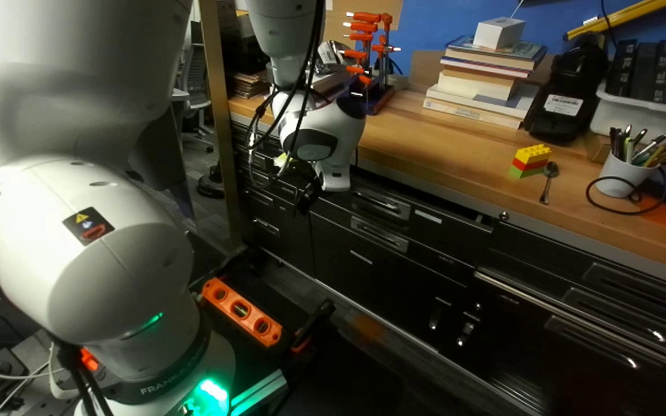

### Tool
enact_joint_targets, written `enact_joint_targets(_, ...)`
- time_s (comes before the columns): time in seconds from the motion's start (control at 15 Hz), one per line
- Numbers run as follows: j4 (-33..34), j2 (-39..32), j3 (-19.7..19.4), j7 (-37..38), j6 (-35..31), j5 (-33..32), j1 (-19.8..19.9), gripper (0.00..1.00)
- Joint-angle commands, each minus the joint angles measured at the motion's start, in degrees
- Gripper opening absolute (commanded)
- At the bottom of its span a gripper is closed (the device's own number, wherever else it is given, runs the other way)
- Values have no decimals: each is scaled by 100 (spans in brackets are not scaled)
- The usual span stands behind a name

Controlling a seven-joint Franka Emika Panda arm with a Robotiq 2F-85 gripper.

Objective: Pick up the black objects from the counter and put them in the open drawer and close it

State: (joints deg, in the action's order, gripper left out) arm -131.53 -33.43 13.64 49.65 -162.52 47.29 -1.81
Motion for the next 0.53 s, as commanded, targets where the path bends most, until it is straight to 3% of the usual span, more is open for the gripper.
enact_joint_targets(0.0,740,-484,71,-512,-72,400,-165,100)
enact_joint_targets(0.47,1637,-1215,-4,-896,74,523,-435,100)
